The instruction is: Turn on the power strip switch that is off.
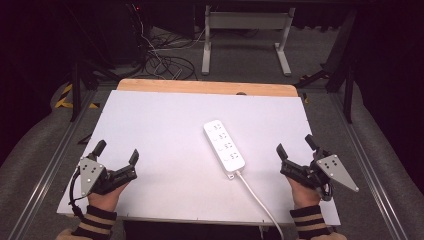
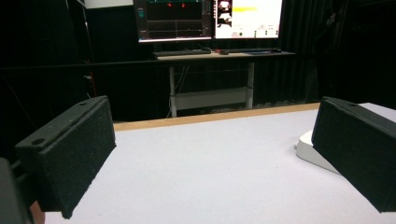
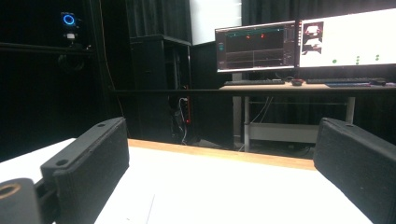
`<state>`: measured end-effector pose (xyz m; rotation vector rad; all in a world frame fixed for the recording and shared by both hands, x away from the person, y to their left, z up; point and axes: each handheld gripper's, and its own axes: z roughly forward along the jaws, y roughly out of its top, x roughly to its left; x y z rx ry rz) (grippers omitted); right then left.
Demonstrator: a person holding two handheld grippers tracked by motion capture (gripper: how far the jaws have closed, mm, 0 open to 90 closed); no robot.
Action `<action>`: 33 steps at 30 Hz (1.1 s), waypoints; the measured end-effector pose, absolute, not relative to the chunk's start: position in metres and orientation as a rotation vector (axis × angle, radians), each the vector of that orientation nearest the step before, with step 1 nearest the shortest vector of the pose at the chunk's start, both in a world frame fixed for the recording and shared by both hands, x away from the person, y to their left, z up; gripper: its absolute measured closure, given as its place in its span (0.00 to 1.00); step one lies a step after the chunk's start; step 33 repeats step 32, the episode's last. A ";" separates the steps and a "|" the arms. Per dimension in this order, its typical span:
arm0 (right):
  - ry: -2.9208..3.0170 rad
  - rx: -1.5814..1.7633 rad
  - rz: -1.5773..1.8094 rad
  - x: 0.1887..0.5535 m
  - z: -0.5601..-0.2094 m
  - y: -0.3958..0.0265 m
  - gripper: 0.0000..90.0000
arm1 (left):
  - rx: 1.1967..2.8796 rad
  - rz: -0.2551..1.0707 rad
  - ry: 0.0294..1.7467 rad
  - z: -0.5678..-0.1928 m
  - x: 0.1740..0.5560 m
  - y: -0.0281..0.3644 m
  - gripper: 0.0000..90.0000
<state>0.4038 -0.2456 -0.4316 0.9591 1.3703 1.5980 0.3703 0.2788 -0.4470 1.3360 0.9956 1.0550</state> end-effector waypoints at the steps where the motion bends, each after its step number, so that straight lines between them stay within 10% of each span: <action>1: 1.368 0.956 1.597 0.404 -0.432 -0.246 0.04 | 1.336 1.057 0.992 -0.447 0.370 0.278 0.00; 33: 1.401 0.959 1.585 0.397 -0.437 -0.245 0.05 | 1.332 1.043 0.994 -0.448 0.364 0.279 0.00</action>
